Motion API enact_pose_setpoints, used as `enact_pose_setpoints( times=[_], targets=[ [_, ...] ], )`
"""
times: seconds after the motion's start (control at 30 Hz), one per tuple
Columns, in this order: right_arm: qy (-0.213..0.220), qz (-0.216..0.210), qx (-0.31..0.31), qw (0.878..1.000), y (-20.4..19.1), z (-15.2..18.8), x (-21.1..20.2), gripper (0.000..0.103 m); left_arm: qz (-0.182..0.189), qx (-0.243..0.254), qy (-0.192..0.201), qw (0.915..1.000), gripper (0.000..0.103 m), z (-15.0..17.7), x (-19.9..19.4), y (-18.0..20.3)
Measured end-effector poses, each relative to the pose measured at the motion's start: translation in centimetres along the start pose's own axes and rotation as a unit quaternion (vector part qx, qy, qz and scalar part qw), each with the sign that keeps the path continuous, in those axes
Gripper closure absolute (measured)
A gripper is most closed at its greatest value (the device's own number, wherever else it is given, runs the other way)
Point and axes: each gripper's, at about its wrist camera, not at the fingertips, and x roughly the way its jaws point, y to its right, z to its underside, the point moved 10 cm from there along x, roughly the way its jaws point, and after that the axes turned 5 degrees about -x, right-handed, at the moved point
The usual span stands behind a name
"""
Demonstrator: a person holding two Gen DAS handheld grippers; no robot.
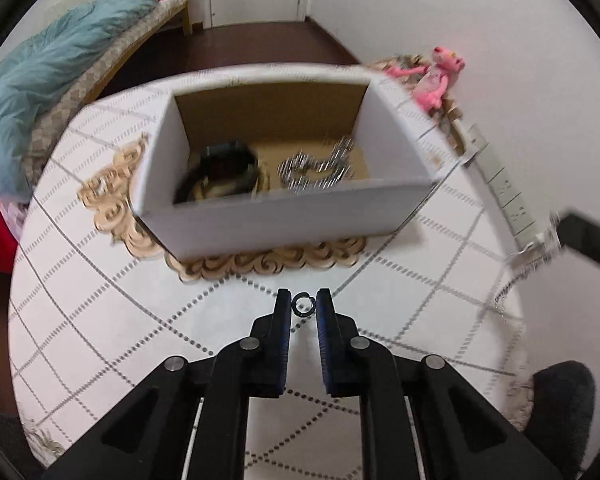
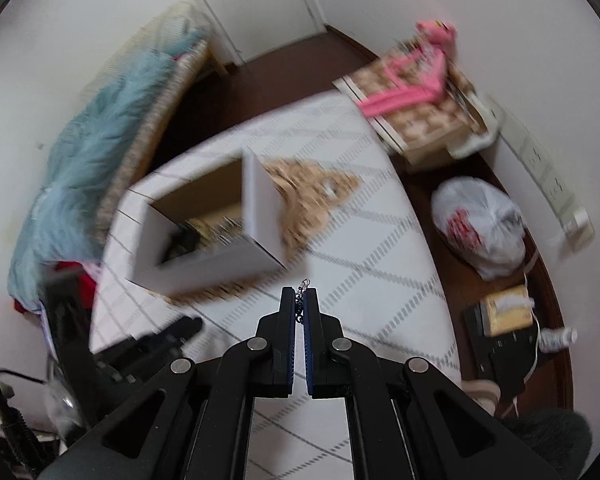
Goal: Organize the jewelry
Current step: 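Carry the black ring and silver chain over the box with both grippers, then lower both items into the box and open both grippers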
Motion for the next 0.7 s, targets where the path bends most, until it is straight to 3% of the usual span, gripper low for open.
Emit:
enact_pose_setpoints(
  times=[0.23,0.33,0.5,0.7],
  targets=[
    [0.053,-0.047,-0.049,0.996,-5.7,-7.8,-4.5,0.099,0.037,-0.007,0.057,0.9977,0.093,-6.3,-6.7,-0.5],
    [0.056,-0.05,-0.072,0.995,-7.7,-10.2,-4.3,0.099,0.045,-0.015,0.059,0.9971,0.093,-9.2,-7.4,-1.5],
    [0.003,-0.049,-0.097,0.994,-9.9,-12.5,0.9,0.099,0.039,-0.021,0.035,0.9984,0.093,-12.6,-5.3,-3.5],
    [-0.079,-0.045,-0.095,0.991,-10.0,-11.3,7.1,0.099,0.056,-0.046,-0.021,0.9971,0.093,-14.2,-1.0,-5.1]
  ],
)
